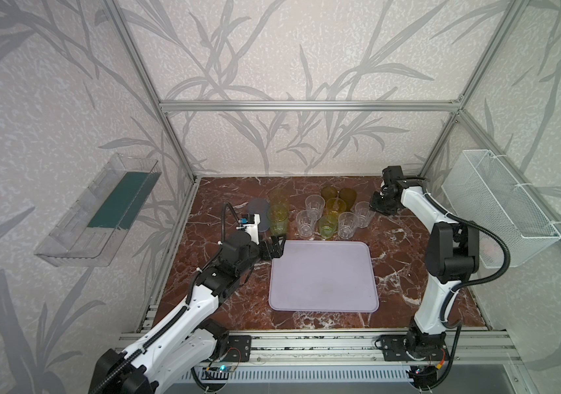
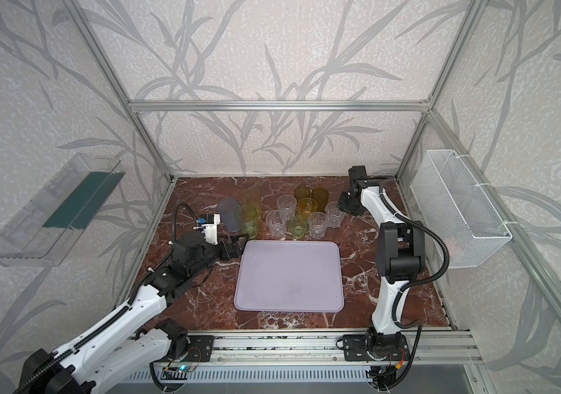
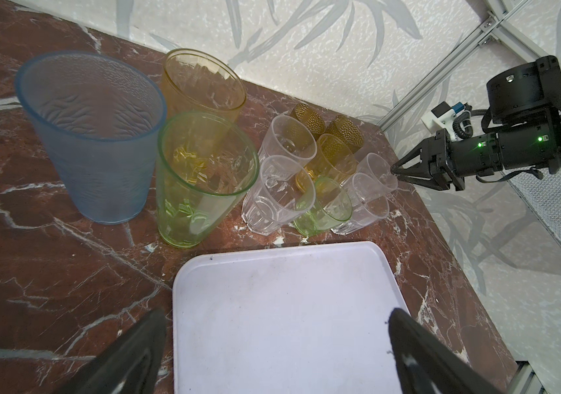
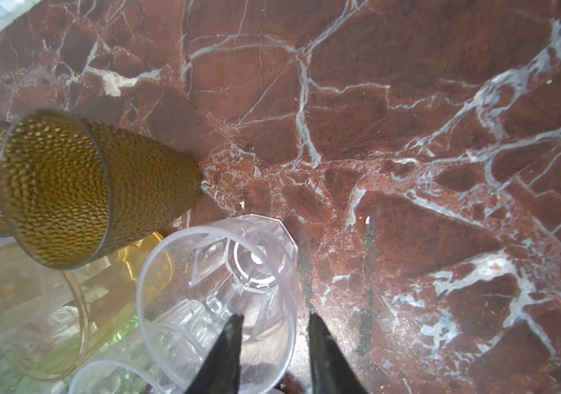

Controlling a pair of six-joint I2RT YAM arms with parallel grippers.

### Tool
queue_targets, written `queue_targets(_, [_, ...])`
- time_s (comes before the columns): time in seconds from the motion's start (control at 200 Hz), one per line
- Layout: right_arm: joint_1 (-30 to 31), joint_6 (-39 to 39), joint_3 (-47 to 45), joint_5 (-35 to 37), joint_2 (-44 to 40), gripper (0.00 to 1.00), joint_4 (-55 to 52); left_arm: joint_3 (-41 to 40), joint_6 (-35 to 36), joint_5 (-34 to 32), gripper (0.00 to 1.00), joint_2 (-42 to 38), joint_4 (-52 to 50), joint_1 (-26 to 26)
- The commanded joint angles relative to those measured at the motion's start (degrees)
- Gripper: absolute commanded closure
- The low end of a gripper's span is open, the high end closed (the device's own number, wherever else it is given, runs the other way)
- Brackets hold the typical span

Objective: Place the glasses into the tray
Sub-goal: Pick up the glass from the top-right of the table.

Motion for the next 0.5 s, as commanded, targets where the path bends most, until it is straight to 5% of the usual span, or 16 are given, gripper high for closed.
queue_targets(0.0, [-0.3, 0.1, 1.4, 1.5, 1.6, 0.7, -1.5, 2.0, -0.3, -0.1, 0.01, 0.1, -0.3, 0.2])
queue_targets(0.495, [-0.4, -0.1, 1.8, 2.0, 3.3, 0.78, -1.8, 2.0, 0.1, -0.7, 0.01, 0.7, -2.0, 0.5])
